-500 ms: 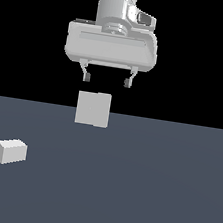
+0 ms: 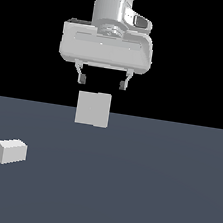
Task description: Plug the charger into the wall socket.
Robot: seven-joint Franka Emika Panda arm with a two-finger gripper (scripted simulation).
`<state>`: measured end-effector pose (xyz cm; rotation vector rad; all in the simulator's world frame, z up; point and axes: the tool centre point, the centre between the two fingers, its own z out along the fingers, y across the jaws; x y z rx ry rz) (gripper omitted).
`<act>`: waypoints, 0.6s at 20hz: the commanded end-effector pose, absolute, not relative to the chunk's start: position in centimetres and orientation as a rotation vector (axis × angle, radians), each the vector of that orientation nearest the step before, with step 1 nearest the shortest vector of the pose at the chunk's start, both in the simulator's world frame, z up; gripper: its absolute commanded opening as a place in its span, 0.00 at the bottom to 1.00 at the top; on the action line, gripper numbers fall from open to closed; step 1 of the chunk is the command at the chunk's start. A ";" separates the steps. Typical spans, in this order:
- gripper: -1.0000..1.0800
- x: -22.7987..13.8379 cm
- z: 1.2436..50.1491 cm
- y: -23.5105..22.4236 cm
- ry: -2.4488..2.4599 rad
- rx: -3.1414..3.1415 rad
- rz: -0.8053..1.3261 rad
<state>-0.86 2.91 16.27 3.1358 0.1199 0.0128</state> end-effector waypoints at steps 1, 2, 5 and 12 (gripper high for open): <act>0.96 -1.0 15.8 3.6 0.180 3.136 0.023; 0.96 -1.1 15.6 4.0 0.210 3.136 0.028; 0.96 -1.4 14.8 5.2 0.318 3.133 0.047; 0.96 -2.9 12.2 8.8 0.660 3.099 0.109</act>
